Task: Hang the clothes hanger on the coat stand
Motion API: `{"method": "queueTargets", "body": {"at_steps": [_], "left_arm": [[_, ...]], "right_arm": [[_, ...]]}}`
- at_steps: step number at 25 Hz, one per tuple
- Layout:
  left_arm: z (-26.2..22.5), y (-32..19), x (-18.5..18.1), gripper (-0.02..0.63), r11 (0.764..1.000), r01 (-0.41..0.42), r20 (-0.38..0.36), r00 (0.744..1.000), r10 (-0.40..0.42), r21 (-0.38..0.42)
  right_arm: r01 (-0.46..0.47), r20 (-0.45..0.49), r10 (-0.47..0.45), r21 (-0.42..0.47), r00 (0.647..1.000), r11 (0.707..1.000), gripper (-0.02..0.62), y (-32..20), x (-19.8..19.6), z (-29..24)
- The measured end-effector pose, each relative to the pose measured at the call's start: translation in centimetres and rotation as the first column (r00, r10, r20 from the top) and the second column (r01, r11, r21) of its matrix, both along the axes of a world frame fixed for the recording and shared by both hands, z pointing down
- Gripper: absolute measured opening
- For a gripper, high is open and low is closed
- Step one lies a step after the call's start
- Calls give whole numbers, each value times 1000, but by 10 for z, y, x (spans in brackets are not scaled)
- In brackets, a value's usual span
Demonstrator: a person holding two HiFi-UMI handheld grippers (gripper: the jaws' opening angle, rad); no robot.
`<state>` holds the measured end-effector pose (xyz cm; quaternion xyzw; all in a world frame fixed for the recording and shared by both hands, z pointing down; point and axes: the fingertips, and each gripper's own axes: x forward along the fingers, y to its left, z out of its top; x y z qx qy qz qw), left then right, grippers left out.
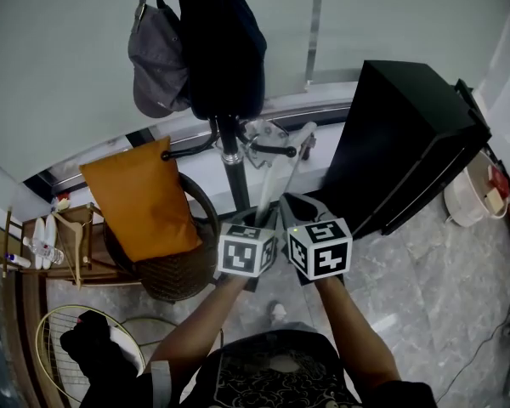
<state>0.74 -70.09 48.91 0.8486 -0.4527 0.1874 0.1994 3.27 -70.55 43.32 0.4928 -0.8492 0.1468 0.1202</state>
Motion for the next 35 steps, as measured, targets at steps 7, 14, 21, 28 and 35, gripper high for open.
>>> {"method": "queueTargets", "body": {"at_steps": [7,14,21,28,35], "left_arm": [[9,-13,-3,40,1000,17,12,1000,-17,-9],[20,-17,-4,40,1000,18,20,1000,-17,-15],[33,-14,-3,40,999,9,41,999,-7,-46],[46,-10,-1,40,996,5,47,999,-1,-86],[58,-7,-3,40,993,6,61,998,2,-120]], "right_arm": [[25,6,-25,-3,1000,1000,0,-14,-7,1],[36,5,-35,-6,999,999,0,-20,-12,4],[28,2,-28,-10,1000,1000,0,-20,-10,6],[17,-1,-17,-13,1000,1000,0,-17,-8,7],[5,-6,-5,-19,1000,1000,0,-14,-4,9]]}}
